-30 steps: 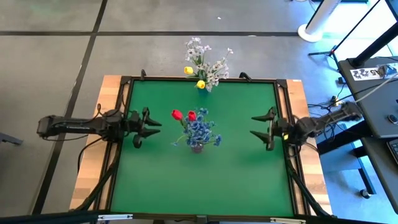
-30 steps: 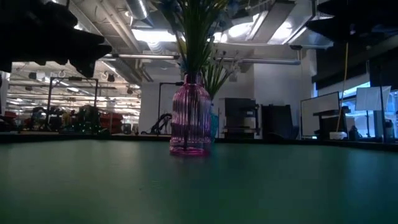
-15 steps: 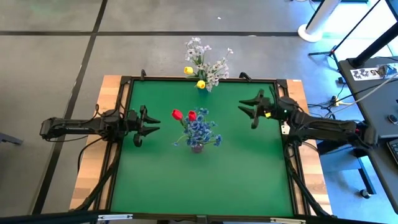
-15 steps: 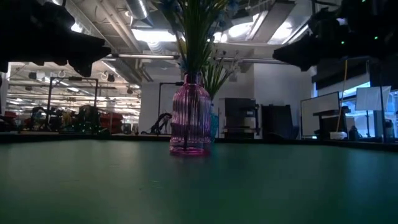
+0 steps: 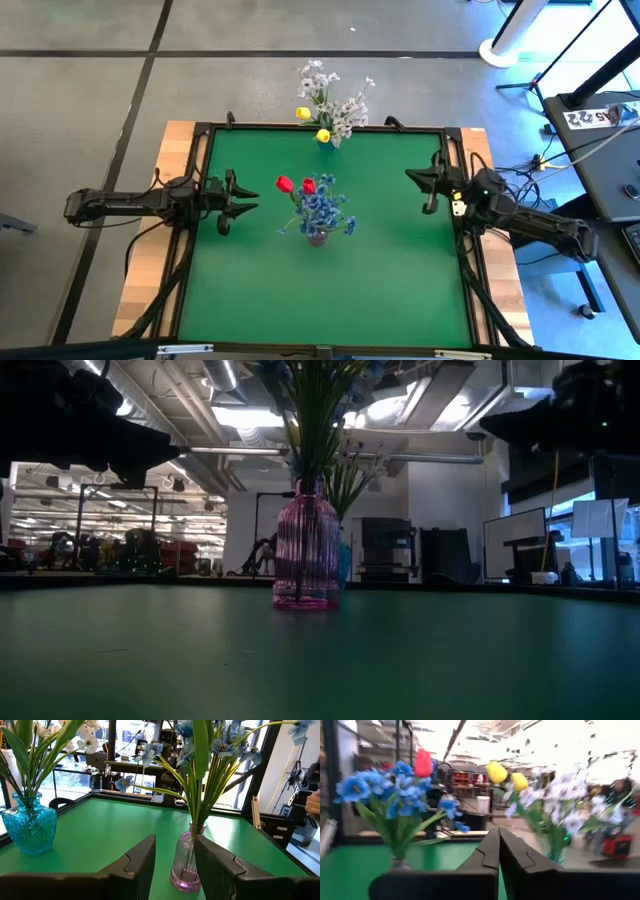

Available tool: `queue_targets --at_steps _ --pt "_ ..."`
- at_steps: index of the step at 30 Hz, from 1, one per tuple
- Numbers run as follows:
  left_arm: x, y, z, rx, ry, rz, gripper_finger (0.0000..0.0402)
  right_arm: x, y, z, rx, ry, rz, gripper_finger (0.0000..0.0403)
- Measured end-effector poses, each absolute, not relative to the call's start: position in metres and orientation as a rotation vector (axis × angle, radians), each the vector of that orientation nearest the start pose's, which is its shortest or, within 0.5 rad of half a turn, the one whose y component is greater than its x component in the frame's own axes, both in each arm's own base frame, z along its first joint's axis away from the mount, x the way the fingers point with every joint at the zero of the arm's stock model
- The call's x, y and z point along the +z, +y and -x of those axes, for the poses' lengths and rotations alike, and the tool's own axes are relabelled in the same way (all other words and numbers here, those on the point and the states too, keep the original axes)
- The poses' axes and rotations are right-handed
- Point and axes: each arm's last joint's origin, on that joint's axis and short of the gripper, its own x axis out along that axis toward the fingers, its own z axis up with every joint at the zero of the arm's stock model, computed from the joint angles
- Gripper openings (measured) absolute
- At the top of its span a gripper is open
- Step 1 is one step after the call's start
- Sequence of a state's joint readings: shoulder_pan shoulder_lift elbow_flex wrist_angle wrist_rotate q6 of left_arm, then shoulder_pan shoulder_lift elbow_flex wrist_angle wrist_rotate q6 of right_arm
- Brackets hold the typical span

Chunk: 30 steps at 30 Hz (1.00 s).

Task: Sort flowers into vase by color
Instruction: Return to Home Position

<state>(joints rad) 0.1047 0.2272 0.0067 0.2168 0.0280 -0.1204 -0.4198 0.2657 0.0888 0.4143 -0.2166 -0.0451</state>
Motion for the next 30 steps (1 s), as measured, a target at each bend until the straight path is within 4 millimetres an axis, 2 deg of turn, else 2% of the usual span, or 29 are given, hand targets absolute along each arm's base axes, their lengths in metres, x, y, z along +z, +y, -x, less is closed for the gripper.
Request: queue_targets --at_steps 4,10,15,20,23,30 --pt "0.168 0.011 -0.111 0.077 -0.001 0.121 0.0132 0.191 -0.037 -0.101 -0.165 -0.211 0.045 0.0007" --pt "0.168 0.011 -0.111 0.078 -0.001 0.121 0.0132 0.188 -0.036 -0.100 -0.131 -0.187 0.019 0.0007" --pt "0.168 0.011 -0.111 0.077 -0.001 0.122 0.0132 0.186 -0.040 -0.100 -0.283 -0.176 0.004 0.0007" --pt "0.168 0.011 -0.111 0.078 -0.001 0.122 0.0132 0.170 -0.045 -0.100 -0.425 -0.026 -0.042 0.0022" --pt "0.168 0.011 -0.111 0.078 -0.001 0.122 0.0132 0.153 -0.046 -0.099 -0.474 0.130 -0.164 0.0025" --pt "0.168 0.011 -0.111 0.078 -0.002 0.123 0.0132 0.147 -0.046 -0.103 -0.438 0.201 -0.229 0.0024"
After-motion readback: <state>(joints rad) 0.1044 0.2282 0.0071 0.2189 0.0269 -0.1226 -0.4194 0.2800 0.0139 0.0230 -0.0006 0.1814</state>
